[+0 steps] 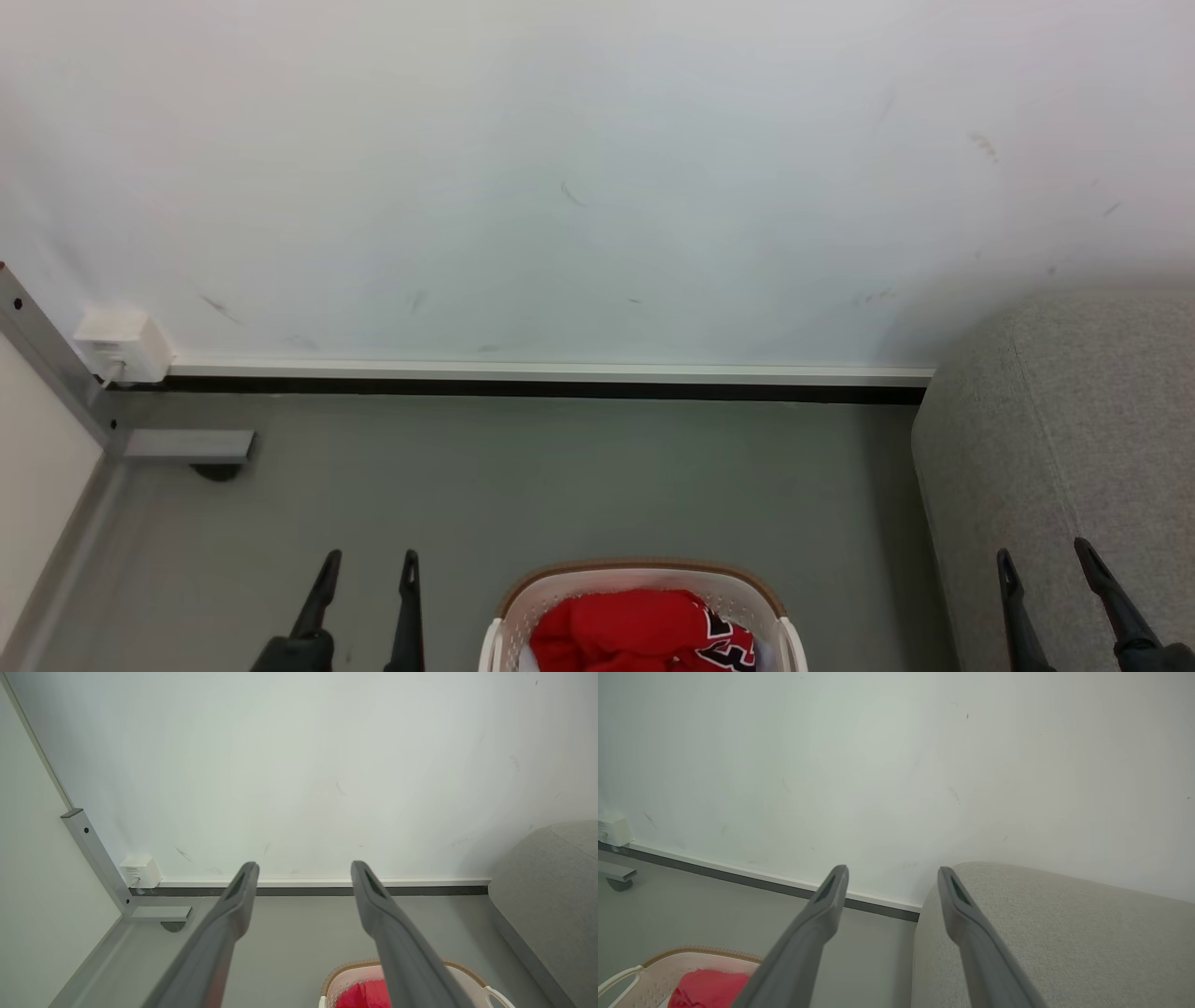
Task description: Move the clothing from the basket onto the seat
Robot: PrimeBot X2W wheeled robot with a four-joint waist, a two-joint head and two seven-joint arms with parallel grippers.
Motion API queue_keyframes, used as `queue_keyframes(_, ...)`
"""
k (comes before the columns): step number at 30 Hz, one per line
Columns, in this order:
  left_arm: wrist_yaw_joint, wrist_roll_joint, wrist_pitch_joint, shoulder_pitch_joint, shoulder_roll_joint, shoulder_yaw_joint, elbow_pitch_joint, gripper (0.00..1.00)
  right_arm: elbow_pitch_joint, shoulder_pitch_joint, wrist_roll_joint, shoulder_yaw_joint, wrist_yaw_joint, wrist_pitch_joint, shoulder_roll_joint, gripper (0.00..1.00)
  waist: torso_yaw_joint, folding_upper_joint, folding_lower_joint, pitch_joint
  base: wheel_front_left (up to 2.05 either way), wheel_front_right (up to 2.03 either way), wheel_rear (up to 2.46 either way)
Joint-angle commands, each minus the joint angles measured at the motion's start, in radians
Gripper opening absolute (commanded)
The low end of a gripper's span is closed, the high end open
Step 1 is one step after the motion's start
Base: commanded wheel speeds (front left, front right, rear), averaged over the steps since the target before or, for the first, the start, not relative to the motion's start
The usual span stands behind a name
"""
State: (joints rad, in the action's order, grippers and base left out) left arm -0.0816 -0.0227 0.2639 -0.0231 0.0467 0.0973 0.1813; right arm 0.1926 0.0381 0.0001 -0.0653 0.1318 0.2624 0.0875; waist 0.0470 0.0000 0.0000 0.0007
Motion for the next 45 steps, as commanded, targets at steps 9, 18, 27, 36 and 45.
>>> queue_keyframes(9,-0.004,-0.026,0.001,-0.01,0.007,-0.002,-0.004,1.0,0.004,0.004,0.019,-0.007,-0.002,0.004,-0.004,1.0,-0.013,0.0,0.0,0.002,0.0,0.0,0.0)
queue_keyframes(18,0.031,-0.055,0.001,0.018,0.006,0.041,0.051,1.0,-0.013,-0.02,0.024,0.019,-0.002,0.004,-0.002,1.0,-0.096,0.0,0.0,0.025,0.0,0.0,0.0)
queue_keyframes(27,0.075,-0.092,0.001,0.114,0.006,0.148,0.294,1.0,-0.052,-0.053,0.03,0.049,-0.002,0.004,0.002,1.0,-0.203,0.0,0.0,0.1,0.0,0.0,0.0)
queue_keyframes(36,0.088,-0.055,-0.074,0.415,0.007,0.262,0.628,1.0,-0.141,-0.14,0.036,0.076,-0.002,0.004,-0.012,1.0,-0.279,0.0,0.0,0.317,0.0,0.0,0.0)
queue_keyframes(45,0.083,0.012,-0.172,0.703,0.016,0.323,0.862,1.0,-0.245,-0.286,0.047,0.123,-0.002,0.002,-0.035,1.0,-0.331,0.0,0.0,0.576,0.0,0.0,0.0)
